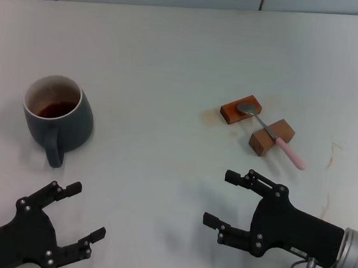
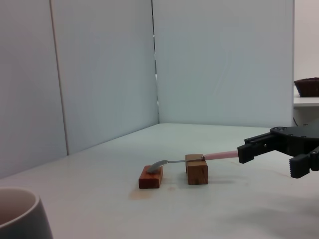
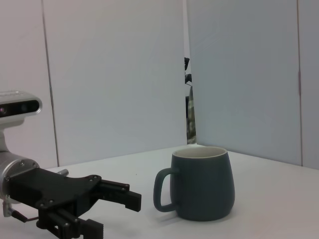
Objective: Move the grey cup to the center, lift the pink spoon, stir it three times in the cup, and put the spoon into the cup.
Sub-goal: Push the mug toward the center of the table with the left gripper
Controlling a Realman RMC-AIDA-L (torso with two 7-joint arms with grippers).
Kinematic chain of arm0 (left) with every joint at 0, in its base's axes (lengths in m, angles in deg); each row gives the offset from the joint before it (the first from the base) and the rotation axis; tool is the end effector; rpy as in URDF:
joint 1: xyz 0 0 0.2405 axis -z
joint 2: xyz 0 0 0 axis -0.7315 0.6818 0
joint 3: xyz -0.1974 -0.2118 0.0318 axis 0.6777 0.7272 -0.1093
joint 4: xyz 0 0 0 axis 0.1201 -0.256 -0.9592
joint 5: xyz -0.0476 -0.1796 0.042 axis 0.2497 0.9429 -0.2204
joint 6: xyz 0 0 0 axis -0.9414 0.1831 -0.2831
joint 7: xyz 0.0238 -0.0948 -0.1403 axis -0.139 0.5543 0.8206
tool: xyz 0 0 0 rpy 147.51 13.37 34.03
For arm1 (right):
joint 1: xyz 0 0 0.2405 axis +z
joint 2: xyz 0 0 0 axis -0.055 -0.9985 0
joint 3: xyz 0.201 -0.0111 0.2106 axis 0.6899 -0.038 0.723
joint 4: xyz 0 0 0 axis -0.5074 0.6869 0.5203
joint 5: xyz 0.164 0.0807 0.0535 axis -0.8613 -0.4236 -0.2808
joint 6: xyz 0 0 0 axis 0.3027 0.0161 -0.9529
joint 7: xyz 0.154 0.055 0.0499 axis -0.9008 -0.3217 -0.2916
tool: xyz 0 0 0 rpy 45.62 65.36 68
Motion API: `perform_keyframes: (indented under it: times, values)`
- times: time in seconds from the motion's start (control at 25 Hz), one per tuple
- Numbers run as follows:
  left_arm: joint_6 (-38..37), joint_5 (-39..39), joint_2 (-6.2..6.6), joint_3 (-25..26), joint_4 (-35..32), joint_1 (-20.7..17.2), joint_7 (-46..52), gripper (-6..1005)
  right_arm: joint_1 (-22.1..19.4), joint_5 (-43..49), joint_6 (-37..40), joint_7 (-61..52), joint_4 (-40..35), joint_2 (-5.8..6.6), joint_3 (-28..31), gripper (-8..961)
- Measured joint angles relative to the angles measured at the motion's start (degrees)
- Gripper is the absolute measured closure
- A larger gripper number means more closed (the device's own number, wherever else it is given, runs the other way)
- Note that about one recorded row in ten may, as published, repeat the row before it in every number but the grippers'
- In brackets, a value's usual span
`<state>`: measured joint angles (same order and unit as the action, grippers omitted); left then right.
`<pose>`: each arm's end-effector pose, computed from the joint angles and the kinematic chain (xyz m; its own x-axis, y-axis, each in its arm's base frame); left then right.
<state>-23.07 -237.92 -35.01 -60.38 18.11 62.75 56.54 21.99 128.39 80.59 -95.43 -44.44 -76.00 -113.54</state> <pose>-0.3420 0.2014 -0.0810 0.8234 0.0291 0.5667 0.3238 -0.8442 -0.4272 0.3010 0.2309 -0.1112 0.7630 -0.0852 -0.6408 -0.3538 -0.8847 -0.3036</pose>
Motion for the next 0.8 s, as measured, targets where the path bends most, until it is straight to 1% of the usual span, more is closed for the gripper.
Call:
perform_keyframes:
  times: [0.44,0.56,0.68,0.72,0.76,0.8]
  values:
    - [0.00,0.00,0.00,0.00,0.00,0.09,0.10,185,-0.03,0.08,-0.12,-0.02,0.00,0.00,0.00,122]
    - [-0.53,0.11,0.03,0.68,0.02,-0.09,-0.03,196,-0.03,0.08,-0.14,-0.02,0.00,0.00,0.00,122]
    - [-3.44,0.47,0.30,6.95,0.07,-1.11,-0.56,207,-0.03,0.08,-0.15,-0.02,0.00,0.00,0.00,122]
    - [-3.44,0.47,0.30,6.95,0.07,-1.11,-0.56,211,-0.03,0.08,-0.15,-0.02,0.00,0.00,0.00,122]
    - [-4.52,0.76,0.37,11.14,0.08,-1.81,-1.25,215,-0.03,0.09,-0.15,-0.02,0.00,0.00,0.00,122]
    - [-4.98,2.07,0.38,19.44,0.14,-2.86,-4.17,219,-0.03,0.09,-0.16,-0.02,-0.01,0.00,0.00,121]
